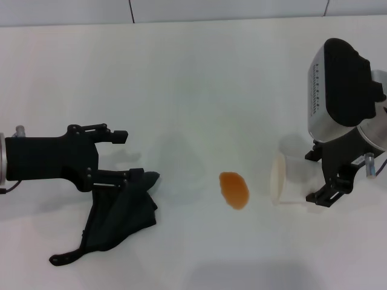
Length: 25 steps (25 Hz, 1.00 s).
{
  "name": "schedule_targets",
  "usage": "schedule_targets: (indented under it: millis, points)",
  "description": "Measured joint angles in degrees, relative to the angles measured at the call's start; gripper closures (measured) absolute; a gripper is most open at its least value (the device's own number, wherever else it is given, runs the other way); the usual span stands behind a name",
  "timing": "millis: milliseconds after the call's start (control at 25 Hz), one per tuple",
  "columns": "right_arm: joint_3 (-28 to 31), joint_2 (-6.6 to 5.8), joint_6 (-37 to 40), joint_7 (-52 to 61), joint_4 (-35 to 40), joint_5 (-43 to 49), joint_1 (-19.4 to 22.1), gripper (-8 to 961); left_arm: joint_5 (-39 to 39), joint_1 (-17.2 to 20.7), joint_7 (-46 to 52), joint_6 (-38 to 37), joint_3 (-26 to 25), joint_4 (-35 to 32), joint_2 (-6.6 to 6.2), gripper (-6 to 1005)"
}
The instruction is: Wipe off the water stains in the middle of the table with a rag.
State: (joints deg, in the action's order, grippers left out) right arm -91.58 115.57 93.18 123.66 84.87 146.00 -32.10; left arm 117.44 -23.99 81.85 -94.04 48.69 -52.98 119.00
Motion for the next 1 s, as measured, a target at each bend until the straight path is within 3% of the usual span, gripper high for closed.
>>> schedule_targets:
  millis: [1000]
  points:
    - [2.08,-0.26,1.04,2.63,4.59,1.28,0.7,173,0.28,-0.18,0.07,0.17,0.0,-0.02,0.0,137]
